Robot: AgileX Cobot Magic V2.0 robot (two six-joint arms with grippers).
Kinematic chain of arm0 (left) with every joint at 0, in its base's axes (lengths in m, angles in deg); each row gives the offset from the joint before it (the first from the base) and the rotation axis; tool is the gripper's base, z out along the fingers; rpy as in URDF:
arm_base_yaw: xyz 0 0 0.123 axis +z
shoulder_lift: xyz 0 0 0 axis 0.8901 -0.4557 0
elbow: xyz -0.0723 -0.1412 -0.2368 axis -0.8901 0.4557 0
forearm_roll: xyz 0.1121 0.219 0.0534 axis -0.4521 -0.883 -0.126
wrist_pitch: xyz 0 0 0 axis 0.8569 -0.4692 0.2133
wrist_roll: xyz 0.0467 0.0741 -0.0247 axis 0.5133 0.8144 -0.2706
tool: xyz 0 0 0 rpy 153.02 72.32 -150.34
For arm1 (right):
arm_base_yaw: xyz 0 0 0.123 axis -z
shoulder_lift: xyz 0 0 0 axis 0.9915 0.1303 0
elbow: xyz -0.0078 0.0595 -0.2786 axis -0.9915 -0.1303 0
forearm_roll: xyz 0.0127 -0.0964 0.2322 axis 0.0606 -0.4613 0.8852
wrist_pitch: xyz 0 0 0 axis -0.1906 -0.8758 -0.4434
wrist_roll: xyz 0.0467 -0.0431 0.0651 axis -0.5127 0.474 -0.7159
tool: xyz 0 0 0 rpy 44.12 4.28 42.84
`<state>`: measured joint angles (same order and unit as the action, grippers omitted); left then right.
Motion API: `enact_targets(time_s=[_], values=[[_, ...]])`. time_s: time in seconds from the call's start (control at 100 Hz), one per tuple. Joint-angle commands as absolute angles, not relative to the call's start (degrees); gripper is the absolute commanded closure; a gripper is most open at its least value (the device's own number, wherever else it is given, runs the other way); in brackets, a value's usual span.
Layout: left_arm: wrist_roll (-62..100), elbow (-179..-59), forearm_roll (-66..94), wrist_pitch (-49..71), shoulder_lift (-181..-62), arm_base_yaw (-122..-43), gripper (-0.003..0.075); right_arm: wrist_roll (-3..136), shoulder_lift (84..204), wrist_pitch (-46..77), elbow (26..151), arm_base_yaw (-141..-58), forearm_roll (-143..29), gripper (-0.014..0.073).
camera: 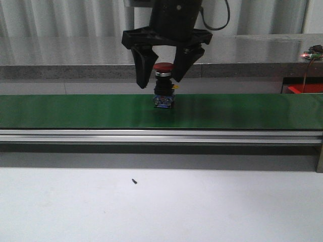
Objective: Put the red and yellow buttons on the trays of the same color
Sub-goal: 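Move the right gripper back over the belt and grasp the other red button, then carry the red button into the red tray and open the right gripper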
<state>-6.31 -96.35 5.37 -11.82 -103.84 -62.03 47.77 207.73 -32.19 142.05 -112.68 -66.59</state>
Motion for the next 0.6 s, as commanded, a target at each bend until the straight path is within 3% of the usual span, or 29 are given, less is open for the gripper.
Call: enact_targets(time_s=[0.0, 0.21, 0.59], values=[[-6.6, -97.8, 6.4, -8.0, -103.7, -62.4, 0.0740, 47.8, 204.4, -30.0, 144.2, -112.7, -66.5, 0.0055], [-6.6, -97.8, 6.4, -8.0, -103.7, -62.4, 0.0740, 47.7, 204.4, -30.0, 144.2, -112.4, -66.7, 0.0330], [-6.6, -97.8, 6.4, -8.0, -103.7, -62.4, 0.0739, 47.7, 200.5, -30.3, 144.2, -111.7, -68.2, 0.0347]])
